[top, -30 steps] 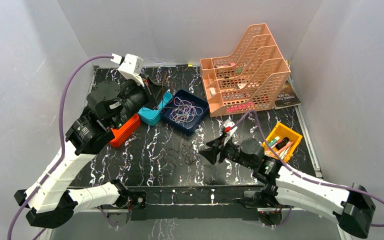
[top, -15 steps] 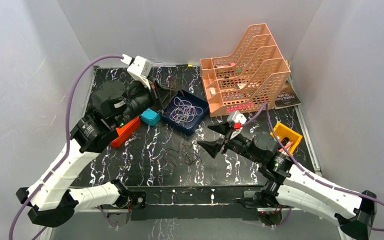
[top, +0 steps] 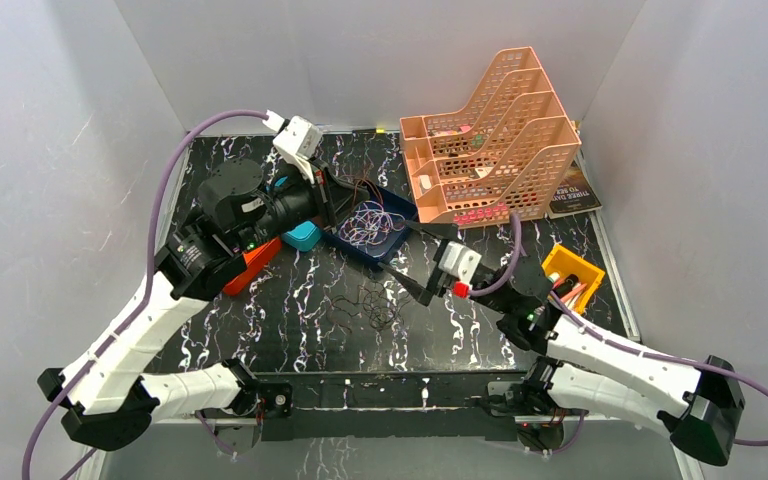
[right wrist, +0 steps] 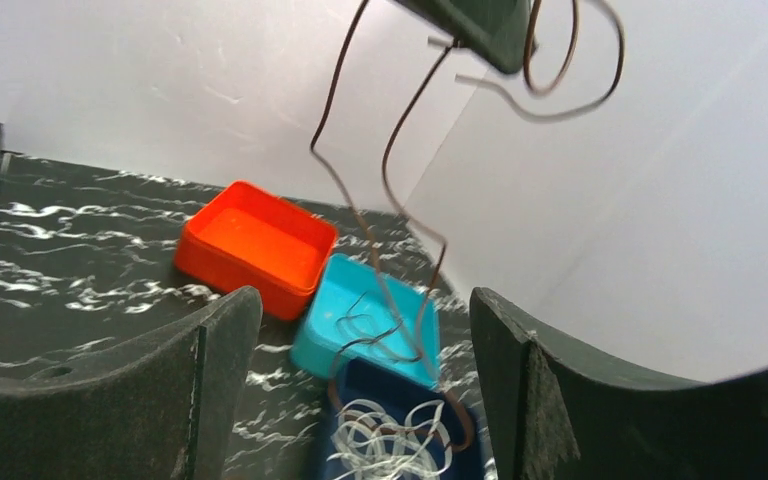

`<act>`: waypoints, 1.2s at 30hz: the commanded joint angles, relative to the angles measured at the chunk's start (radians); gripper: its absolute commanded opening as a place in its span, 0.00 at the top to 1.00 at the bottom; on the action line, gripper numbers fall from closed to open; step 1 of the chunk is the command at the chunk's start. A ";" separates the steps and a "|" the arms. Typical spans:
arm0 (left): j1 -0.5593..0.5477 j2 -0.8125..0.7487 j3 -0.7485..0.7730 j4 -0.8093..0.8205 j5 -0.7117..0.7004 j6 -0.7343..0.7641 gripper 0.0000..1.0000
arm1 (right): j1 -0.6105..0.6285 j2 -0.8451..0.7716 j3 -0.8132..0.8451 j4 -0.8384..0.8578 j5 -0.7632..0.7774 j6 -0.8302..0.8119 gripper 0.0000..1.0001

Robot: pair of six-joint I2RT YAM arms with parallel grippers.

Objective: Untangle the cables

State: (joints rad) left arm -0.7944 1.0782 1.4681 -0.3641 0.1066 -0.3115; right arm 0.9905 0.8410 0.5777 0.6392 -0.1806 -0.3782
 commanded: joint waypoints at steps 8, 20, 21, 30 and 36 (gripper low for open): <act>-0.003 0.018 0.015 0.037 0.075 -0.018 1.00 | 0.000 0.165 0.104 0.221 -0.044 -0.264 0.12; -0.003 0.010 -0.001 0.055 0.097 -0.035 1.00 | 0.000 0.350 0.175 0.250 0.059 -0.358 0.22; -0.003 0.006 -0.004 0.056 0.097 -0.036 1.00 | 0.000 0.357 0.185 0.241 0.073 -0.355 0.26; -0.003 -0.070 -0.077 0.075 0.004 -0.041 1.00 | -0.001 0.310 0.174 0.145 0.153 -0.242 0.95; -0.003 -0.120 -0.162 0.076 -0.062 -0.062 1.00 | -0.001 0.168 0.166 -0.078 0.262 -0.078 1.00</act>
State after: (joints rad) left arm -0.7944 0.9997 1.3476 -0.3126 0.1013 -0.3557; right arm 0.9905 1.1191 0.7208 0.6704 -0.0147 -0.5861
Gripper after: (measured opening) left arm 0.016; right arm 0.031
